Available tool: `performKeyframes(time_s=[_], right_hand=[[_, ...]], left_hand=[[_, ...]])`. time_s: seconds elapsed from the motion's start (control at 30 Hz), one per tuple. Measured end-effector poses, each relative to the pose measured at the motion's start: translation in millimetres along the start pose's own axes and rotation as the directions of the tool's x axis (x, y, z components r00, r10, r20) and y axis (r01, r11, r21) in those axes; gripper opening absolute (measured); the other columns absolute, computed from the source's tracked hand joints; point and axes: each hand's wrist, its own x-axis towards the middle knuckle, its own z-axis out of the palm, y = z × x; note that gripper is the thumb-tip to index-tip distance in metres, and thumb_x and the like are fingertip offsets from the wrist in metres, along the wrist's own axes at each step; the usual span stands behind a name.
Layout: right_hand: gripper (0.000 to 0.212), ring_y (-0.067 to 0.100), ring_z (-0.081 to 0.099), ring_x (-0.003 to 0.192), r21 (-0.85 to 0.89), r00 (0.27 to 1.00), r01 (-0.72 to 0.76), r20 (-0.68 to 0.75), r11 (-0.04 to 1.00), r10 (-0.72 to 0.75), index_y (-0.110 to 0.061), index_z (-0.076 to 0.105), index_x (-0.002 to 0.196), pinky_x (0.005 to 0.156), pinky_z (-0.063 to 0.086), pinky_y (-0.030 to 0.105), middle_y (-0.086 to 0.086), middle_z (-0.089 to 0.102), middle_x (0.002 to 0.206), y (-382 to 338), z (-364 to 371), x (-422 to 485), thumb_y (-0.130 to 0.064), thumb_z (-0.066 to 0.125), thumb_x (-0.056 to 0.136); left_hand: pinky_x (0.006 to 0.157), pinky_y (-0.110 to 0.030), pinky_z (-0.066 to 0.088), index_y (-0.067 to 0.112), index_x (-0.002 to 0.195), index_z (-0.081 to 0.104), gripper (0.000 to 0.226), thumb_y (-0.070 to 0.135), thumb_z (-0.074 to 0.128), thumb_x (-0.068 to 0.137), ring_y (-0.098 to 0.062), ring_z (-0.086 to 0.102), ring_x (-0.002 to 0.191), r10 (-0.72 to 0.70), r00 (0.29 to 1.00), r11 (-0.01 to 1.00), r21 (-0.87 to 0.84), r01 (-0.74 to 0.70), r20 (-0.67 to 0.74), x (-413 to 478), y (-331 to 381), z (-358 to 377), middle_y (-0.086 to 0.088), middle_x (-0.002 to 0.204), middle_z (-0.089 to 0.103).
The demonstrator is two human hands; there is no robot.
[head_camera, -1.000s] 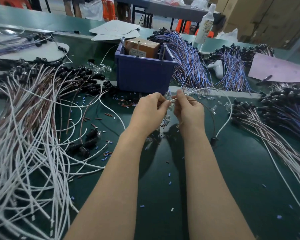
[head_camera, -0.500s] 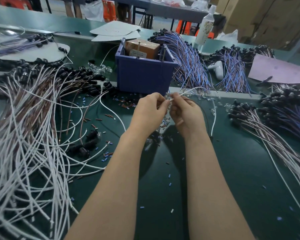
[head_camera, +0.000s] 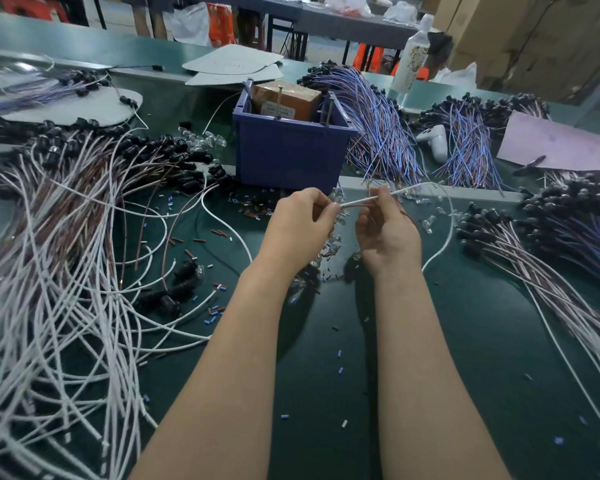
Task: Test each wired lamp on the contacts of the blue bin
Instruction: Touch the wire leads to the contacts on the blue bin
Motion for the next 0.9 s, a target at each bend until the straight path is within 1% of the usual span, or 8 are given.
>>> performKeyframes(time_s=[0.2,0.4,0.57,0.63,0.7,0.77,0.83,0.9], right_hand=[[0.012,0.007,0.059,0.052,-0.123,0.978,-0.049,0.193,0.991,0.073,-0.009,0.057,0.079,0.054,0.051,0.015,-0.001,0.064,0.058,6.4,6.1,-4.5,-0.004,0.061,0.090],[0.020,0.003,0.055,0.048,-0.043,0.994,0.079,0.076,0.996,-0.075,-0.009,0.055,0.073,0.055,0.050,0.013,-0.005,0.060,0.052,5.4,1.6,-0.9,-0.001,0.057,0.091],[0.018,0.003,0.056,0.046,-0.010,0.993,0.117,-0.030,0.993,-0.117,-0.008,0.055,0.075,0.053,0.051,0.012,-0.006,0.061,0.048,6.1,2.3,-0.5,0.000,0.058,0.091],[0.017,0.003,0.057,0.048,0.049,0.988,0.127,-0.096,0.991,-0.122,-0.007,0.055,0.075,0.053,0.051,0.012,-0.006,0.061,0.047,-0.4,-2.8,2.6,0.000,0.059,0.090],[0.015,0.005,0.059,0.049,0.076,0.988,0.113,-0.113,0.991,-0.104,-0.006,0.057,0.076,0.053,0.053,0.013,-0.004,0.062,0.048,-3.3,-5.9,3.2,-0.001,0.060,0.089],[0.010,0.006,0.061,0.051,0.081,0.995,0.072,-0.078,0.994,-0.066,-0.004,0.060,0.079,0.055,0.054,0.014,-0.002,0.064,0.052,-0.7,-3.6,0.6,-0.001,0.062,0.088],[0.009,0.006,0.063,0.053,0.110,0.999,0.036,-0.043,0.993,-0.031,-0.003,0.061,0.080,0.056,0.055,0.016,0.000,0.065,0.055,2.2,1.9,-2.0,0.000,0.062,0.088],[0.011,0.006,0.063,0.051,0.170,1.000,0.011,-0.020,0.985,-0.008,-0.004,0.061,0.078,0.054,0.055,0.016,0.000,0.066,0.055,2.7,6.2,-2.4,0.001,0.060,0.089]], left_hand=[[0.064,-0.021,0.046,0.015,0.082,0.063,0.015,0.023,0.058,0.093,-0.009,0.059,0.063,-0.011,0.998,1.000,-0.029,0.010,-0.055,0.2,-0.6,-0.3,0.006,0.066,0.066],[0.051,-0.004,0.038,0.020,0.076,0.061,0.018,0.023,0.057,0.093,0.009,0.053,0.048,-0.038,0.998,0.999,-0.031,0.037,-0.049,-0.3,1.0,0.1,0.011,0.058,0.063],[0.052,-0.002,0.039,0.018,0.077,0.062,0.018,0.023,0.057,0.094,0.008,0.055,0.050,-0.092,0.995,0.995,-0.048,0.090,-0.044,0.0,1.3,-4.4,0.012,0.058,0.062],[0.052,-0.001,0.039,0.017,0.077,0.063,0.019,0.023,0.056,0.094,0.006,0.056,0.056,-0.147,0.981,0.989,-0.033,0.144,-0.129,2.4,-2.8,-13.5,0.012,0.060,0.062],[0.060,-0.008,0.042,0.013,0.086,0.065,0.016,0.021,0.054,0.095,-0.003,0.062,0.069,-0.215,0.942,0.976,-0.020,0.218,-0.256,3.4,-7.2,-21.5,0.006,0.072,0.067],[0.084,-0.024,0.046,0.012,0.106,0.065,0.018,0.012,0.052,0.093,-0.018,0.061,0.100,-0.235,0.915,0.964,0.046,0.263,-0.328,2.5,-7.5,-21.2,-0.005,0.108,0.066],[0.106,-0.033,0.035,0.018,0.120,0.061,0.033,0.010,0.052,0.089,-0.025,0.041,0.127,-0.212,0.935,0.952,0.157,0.263,-0.283,0.9,-4.8,-15.8,-0.008,0.138,0.046],[0.106,-0.031,0.033,0.020,0.120,0.062,0.032,0.016,0.054,0.089,-0.025,0.041,0.127,-0.175,0.962,0.967,0.145,0.208,-0.212,1.6,-0.8,-14.2,-0.006,0.136,0.045]])
